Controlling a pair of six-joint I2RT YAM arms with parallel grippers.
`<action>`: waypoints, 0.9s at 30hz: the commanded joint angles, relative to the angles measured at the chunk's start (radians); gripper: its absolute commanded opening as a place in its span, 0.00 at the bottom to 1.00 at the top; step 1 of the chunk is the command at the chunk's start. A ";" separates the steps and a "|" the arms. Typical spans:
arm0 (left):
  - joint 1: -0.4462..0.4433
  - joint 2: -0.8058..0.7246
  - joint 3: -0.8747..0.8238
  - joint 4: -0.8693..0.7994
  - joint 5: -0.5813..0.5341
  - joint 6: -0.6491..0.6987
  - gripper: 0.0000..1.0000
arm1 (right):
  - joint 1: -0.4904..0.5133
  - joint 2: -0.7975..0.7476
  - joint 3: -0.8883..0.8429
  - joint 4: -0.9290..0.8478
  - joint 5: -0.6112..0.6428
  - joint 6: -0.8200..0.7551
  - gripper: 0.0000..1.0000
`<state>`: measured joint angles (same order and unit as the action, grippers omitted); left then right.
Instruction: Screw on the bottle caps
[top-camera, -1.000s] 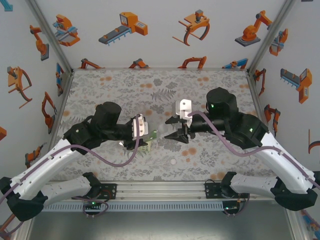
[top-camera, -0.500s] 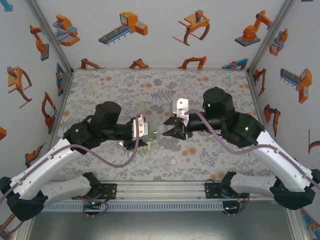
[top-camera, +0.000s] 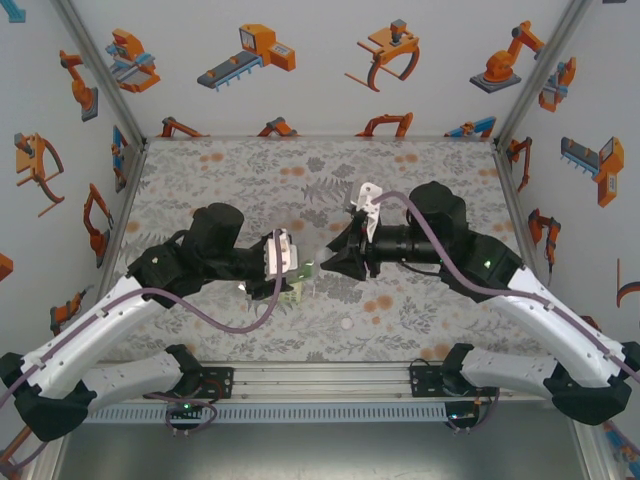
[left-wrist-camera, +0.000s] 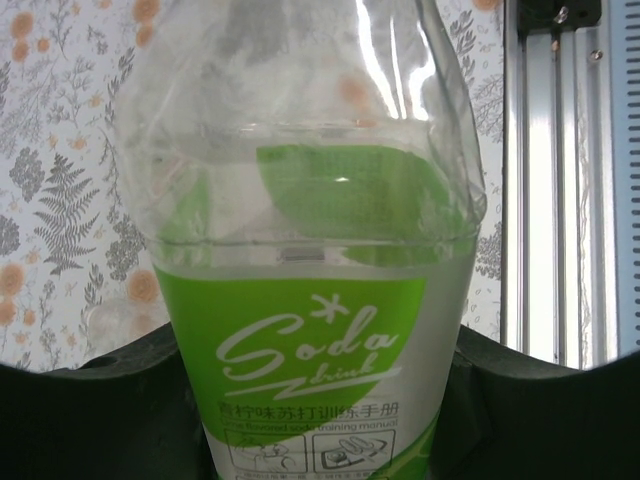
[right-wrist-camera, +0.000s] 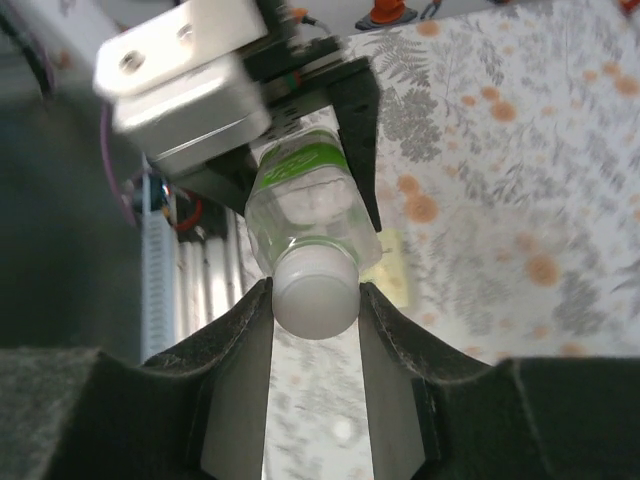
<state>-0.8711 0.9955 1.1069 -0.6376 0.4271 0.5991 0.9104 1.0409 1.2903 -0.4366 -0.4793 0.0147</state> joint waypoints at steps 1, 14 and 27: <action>-0.006 0.021 0.017 0.053 -0.020 -0.002 0.00 | 0.004 -0.020 -0.053 0.149 0.174 0.468 0.00; -0.011 0.040 0.007 0.102 -0.109 -0.009 0.00 | 0.003 -0.006 -0.069 -0.077 0.421 1.201 0.00; -0.017 0.036 -0.005 0.119 -0.099 -0.019 0.00 | 0.001 0.010 -0.033 -0.074 0.399 1.213 0.34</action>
<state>-0.8768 1.0401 1.1030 -0.5983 0.3023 0.5835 0.9112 1.0393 1.2327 -0.4927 -0.0761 1.1980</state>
